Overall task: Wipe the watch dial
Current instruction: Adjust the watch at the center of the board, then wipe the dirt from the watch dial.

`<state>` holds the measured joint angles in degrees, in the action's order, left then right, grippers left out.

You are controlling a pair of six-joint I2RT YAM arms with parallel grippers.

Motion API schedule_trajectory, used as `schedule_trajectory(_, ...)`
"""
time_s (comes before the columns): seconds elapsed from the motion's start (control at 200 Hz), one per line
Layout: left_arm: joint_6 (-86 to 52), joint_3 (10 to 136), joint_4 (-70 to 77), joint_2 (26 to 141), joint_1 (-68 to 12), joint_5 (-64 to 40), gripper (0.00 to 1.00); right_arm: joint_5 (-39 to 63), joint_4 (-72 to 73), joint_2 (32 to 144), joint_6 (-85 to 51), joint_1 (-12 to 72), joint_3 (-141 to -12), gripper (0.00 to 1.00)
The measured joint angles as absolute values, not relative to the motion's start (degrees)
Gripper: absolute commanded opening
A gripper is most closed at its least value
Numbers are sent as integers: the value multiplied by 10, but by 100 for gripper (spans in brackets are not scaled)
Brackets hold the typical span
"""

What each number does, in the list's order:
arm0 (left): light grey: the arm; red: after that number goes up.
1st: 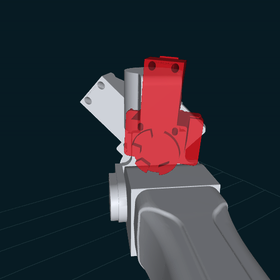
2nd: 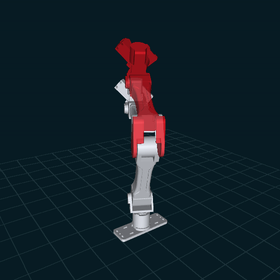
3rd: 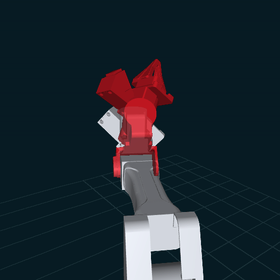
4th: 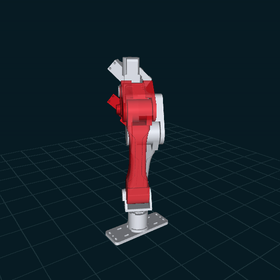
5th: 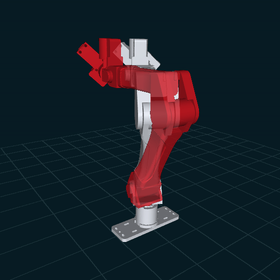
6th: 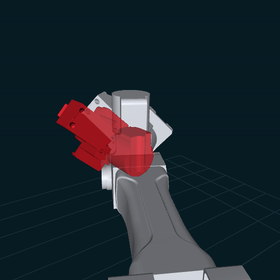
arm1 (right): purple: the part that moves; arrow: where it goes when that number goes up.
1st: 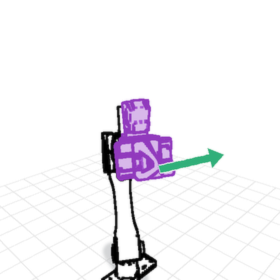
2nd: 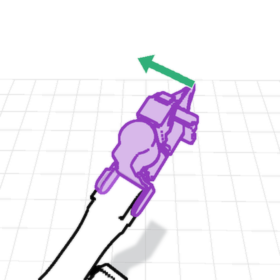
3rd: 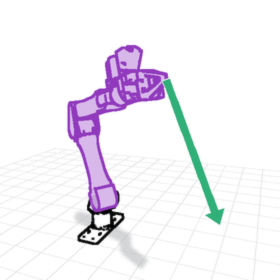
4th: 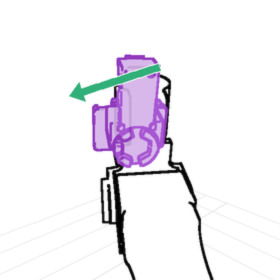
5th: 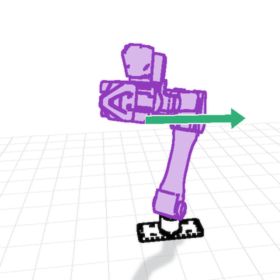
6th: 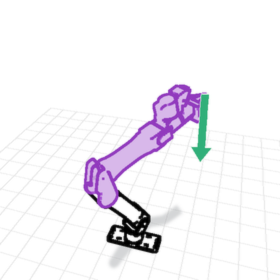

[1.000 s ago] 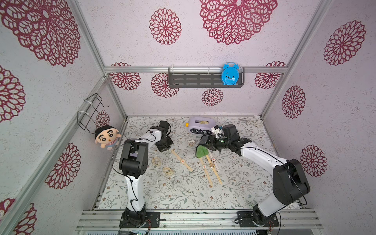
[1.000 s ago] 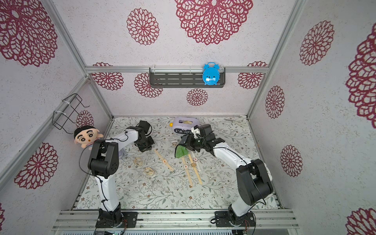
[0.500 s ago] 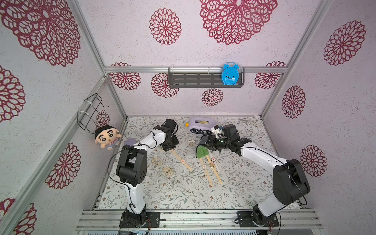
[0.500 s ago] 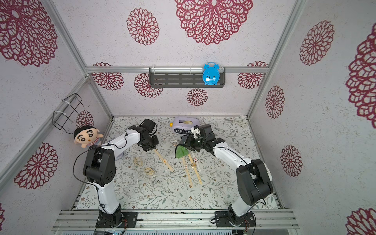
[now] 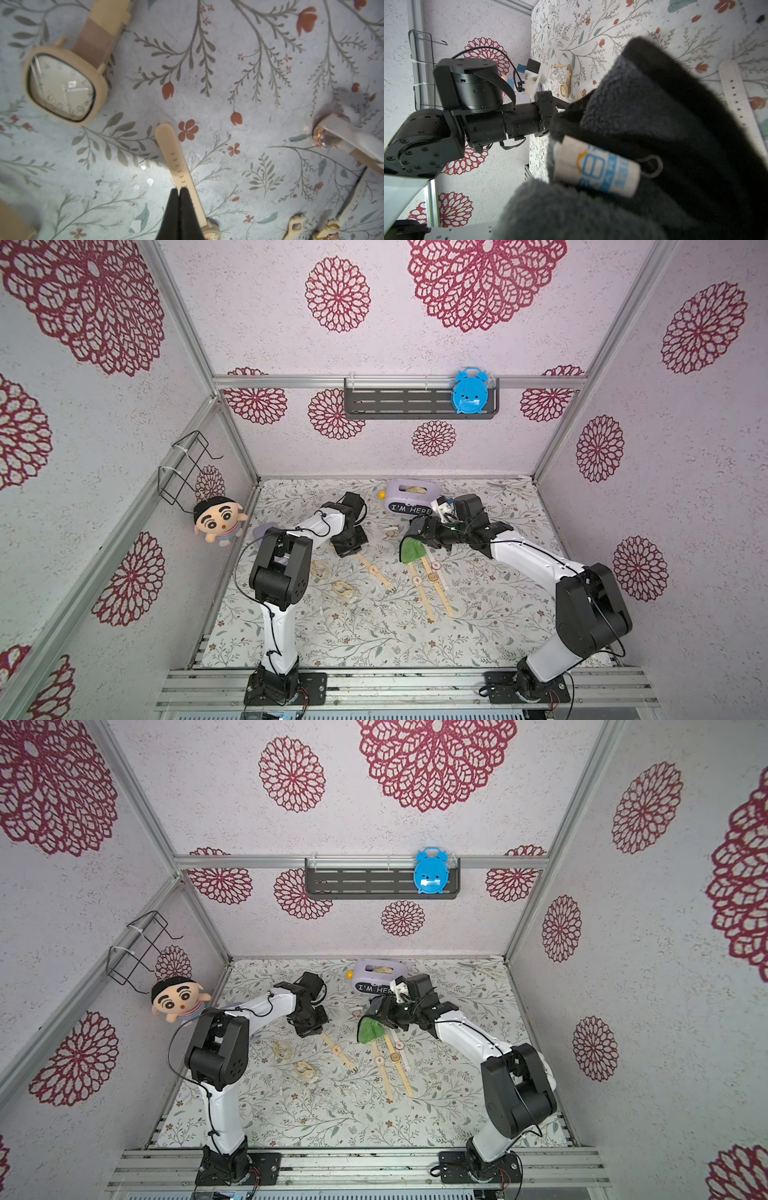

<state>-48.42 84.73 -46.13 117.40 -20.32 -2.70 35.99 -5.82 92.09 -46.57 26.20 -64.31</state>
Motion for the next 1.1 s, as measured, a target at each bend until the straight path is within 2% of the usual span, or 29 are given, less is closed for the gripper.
schedule_trajectory(0.445,-484,847,-461,1190,-203,-34,0,360,-40,951,-467,267,-643,0)
schedule_trajectory(1.101,-493,855,-469,1198,-203,-36,0,344,32,1116,-459,353,-721,0)
